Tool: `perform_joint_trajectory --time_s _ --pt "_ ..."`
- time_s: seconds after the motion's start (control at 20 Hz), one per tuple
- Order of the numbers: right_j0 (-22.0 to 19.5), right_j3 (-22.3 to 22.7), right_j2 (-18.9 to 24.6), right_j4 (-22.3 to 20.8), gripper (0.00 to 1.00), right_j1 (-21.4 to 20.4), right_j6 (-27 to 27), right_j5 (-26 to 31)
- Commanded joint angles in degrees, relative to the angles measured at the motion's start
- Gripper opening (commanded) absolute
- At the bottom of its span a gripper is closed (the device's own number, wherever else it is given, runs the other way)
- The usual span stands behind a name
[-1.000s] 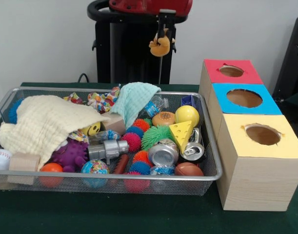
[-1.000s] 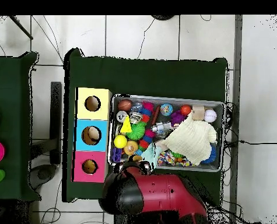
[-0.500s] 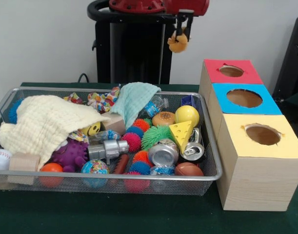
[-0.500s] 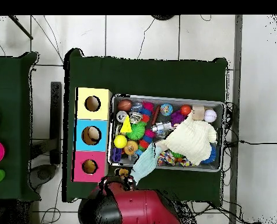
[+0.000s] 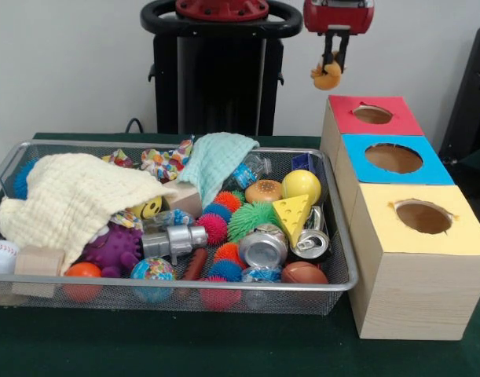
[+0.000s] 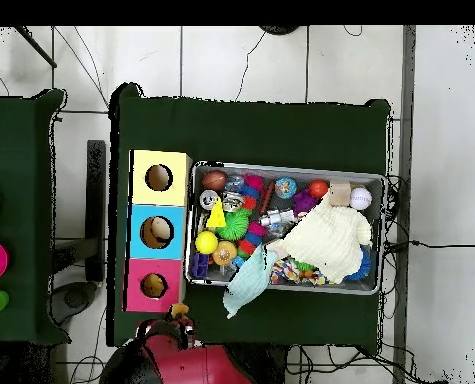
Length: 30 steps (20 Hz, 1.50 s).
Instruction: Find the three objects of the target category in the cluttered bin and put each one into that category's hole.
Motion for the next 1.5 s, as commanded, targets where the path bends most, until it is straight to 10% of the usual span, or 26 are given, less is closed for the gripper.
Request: perform_joint_trajectory --time_s 0.05,0.95,1.5 --pt "3.03 1.62 -1.38 5.43 0.0 8.85 16.66 -7.55" --pt "10.3 1.62 -2.65 11.6 0.0 14.38 19.98 -14.05" --pt "14.31 -1.1 -9.27 13.74 0.0 4.79 15.3 1.3"
